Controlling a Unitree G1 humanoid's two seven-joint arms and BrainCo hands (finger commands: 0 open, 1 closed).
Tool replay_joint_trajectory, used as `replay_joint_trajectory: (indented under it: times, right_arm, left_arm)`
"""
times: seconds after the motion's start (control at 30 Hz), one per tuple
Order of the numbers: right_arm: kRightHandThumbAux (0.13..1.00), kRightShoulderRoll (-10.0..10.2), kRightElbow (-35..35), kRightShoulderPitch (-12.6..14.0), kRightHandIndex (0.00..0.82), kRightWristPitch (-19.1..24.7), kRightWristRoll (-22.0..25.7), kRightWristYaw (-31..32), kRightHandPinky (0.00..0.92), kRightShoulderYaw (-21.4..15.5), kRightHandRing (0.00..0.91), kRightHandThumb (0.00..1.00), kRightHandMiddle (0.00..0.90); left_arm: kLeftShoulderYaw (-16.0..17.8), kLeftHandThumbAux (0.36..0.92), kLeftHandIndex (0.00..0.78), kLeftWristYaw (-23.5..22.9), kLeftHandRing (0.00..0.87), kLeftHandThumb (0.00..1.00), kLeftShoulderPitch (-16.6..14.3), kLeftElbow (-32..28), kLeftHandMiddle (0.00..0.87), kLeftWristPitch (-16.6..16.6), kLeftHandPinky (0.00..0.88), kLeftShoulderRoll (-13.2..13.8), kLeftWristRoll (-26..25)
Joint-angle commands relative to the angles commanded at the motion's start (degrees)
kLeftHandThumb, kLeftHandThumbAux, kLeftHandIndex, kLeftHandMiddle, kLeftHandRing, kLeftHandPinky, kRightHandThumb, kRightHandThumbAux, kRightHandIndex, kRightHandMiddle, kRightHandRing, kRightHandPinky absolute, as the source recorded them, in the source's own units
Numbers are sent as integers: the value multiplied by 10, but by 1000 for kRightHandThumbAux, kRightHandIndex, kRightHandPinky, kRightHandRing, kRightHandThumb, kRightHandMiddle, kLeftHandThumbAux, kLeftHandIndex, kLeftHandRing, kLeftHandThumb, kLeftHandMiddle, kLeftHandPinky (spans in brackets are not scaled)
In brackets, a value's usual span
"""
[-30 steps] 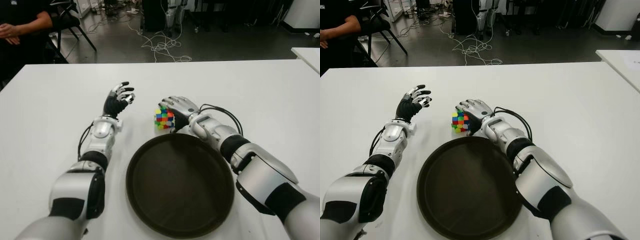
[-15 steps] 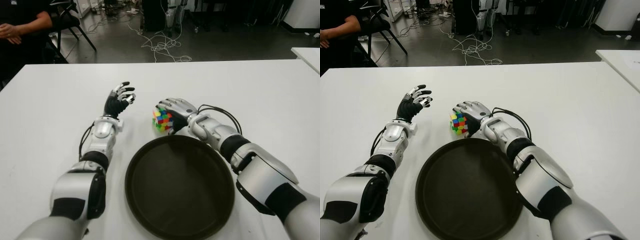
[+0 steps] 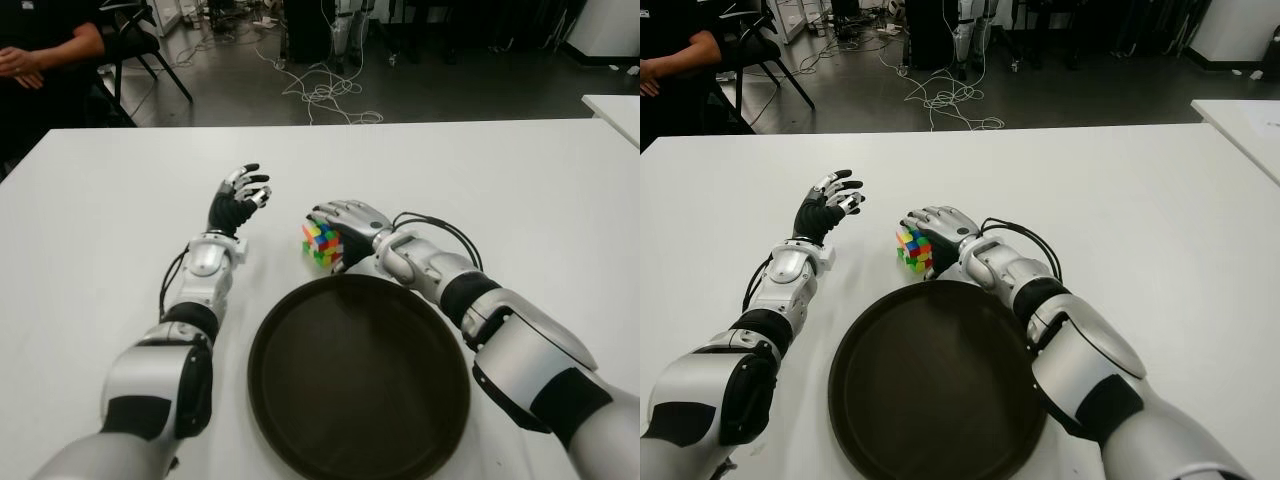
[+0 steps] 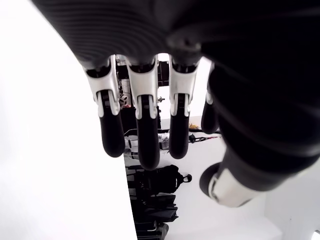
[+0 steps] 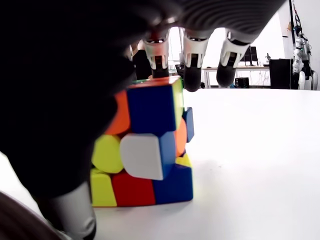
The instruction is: Pick up the Rubik's Cube and put it in the plate
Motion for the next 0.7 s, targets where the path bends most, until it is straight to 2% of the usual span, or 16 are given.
replay_joint_trajectory:
  times: [0.43,0.6,0.67,0.7]
  right_arm:
    - [776,-3,-5,2,74,2,-10,-27,104,18,113,0,97]
    - [854,-4,-8,3,146,-2,-9,-43,207,22,180,1,161]
    - [887,-5,-8,3,200,-5,-7,-47,274,20,234,43,212]
    - [861,-6,-5,4,251,-8,-4,-51,329,17,283,182,258]
  left_arm:
    - [-3,777,199,0,313,333,0,1,281,2,331,1,1]
    - [-5,774,198,0,313,325,2,0,284,-1,321,2,4]
    - [-6,772,196,-1,312,320,2,0,281,-1,318,2,4]
    - [-6,771,195,-2,312,319,2,0,279,-1,319,3,4]
